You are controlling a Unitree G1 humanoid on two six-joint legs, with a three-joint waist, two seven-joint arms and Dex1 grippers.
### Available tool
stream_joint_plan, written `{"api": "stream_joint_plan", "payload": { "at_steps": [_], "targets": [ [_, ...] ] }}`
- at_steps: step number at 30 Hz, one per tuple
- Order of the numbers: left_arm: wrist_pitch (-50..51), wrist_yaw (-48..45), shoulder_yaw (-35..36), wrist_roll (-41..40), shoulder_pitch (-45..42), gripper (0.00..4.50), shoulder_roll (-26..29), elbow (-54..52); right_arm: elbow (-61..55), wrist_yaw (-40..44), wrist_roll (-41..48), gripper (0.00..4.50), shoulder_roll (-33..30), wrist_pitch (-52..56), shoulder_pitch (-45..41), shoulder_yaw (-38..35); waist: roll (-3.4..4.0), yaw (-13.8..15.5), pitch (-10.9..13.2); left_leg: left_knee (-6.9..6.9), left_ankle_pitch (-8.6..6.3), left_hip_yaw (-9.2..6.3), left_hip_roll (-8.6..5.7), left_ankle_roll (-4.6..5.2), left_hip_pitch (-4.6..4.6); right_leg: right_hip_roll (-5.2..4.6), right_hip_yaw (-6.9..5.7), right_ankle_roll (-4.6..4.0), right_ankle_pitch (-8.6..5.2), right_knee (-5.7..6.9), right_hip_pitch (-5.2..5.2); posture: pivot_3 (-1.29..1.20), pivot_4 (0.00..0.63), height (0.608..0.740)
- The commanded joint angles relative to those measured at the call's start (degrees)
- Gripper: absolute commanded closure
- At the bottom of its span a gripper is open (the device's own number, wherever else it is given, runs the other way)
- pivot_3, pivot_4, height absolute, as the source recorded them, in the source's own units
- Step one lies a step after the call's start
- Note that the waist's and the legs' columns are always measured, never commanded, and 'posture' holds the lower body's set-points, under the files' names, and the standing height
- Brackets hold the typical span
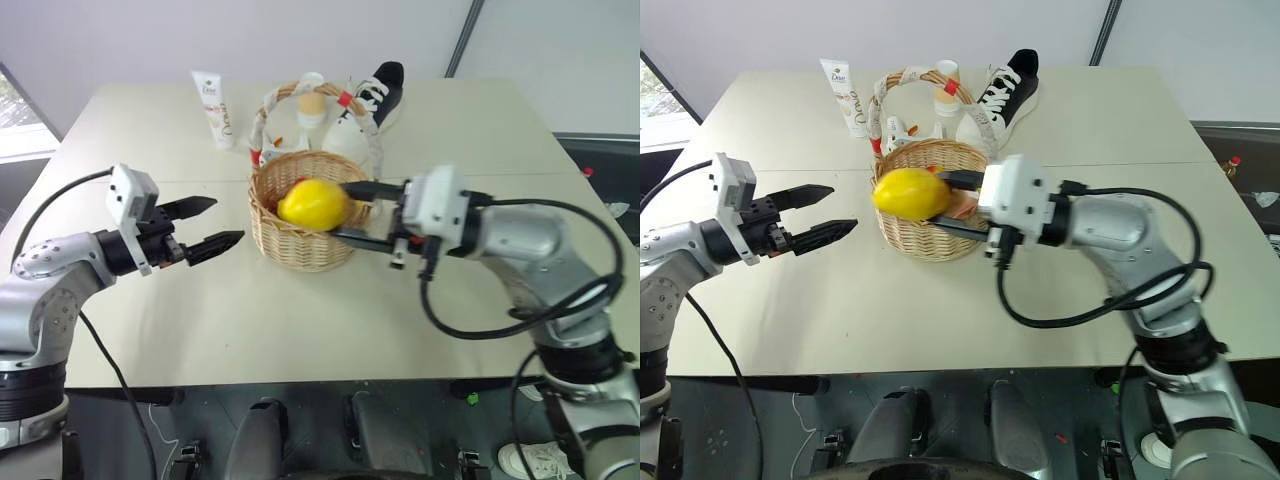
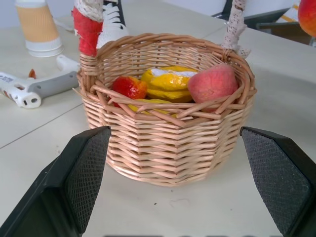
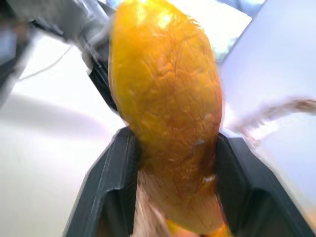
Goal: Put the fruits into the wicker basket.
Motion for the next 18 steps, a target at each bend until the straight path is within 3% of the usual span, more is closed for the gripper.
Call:
{"api": "stream_joint_plan", "payload": {
  "at_steps": [1, 6, 10, 12, 18],
  "targets": [
    [-1.02, 1.06, 0.76, -1.28, 0.07, 0.00, -0.31, -3.42, 6.20, -6.38, -7.49, 2.72, 4.59, -0.61, -4.89, 2.61, 0.00, -0.07, 0.00, -0.01, 0.01, 0.04, 0.00, -0.01, -0.02, -0.02, 0.02, 0.00, 0.00, 0.05, -0.06, 0.00, 0.150, 0.740],
    [-1.18, 2.67, -0.10, -1.42, 0.44, 0.00, -1.43, -5.08, 17.45, -9.35, -17.53, 2.72, 7.06, -4.63, -8.90, 6.80, -0.01, 0.19, 0.00, -0.04, 0.01, 0.05, -0.04, -0.02, -0.05, -0.07, 0.01, -0.01, 0.00, 0.04, -0.10, 0.00, 0.150, 0.740],
    [-0.79, 3.31, -0.57, -2.07, 0.80, 0.00, -2.18, -6.67, 19.54, -9.35, -20.33, 1.16, 7.73, -6.33, -9.95, 6.58, -0.01, -0.07, 0.00, -0.08, 0.01, 0.06, -0.04, -0.01, -0.06, -0.04, 0.01, -0.01, 0.00, 0.05, -0.13, 0.00, 0.150, 0.740],
    [-0.52, 3.56, -0.58, -2.52, 0.84, 0.00, -2.40, -7.23, 17.47, -8.54, -19.49, 0.10, 8.13, -6.02, -9.74, 5.49, -0.01, -0.16, 0.00, -0.09, 0.01, 0.05, -0.03, -0.01, -0.06, -0.04, 0.01, -0.01, 0.00, 0.05, -0.14, 0.00, 0.150, 0.740],
    [-0.71, 3.90, -1.53, -3.22, 0.53, 0.00, -2.92, -7.58, -0.43, -0.92, -6.08, 0.01, 3.20, 3.39, -1.31, -2.04, -0.01, 0.14, 0.00, -0.12, 0.00, -0.01, 0.00, -0.01, -0.06, -0.03, 0.00, -0.02, 0.00, 0.09, -0.14, 0.00, 0.150, 0.740]
  ]
}}
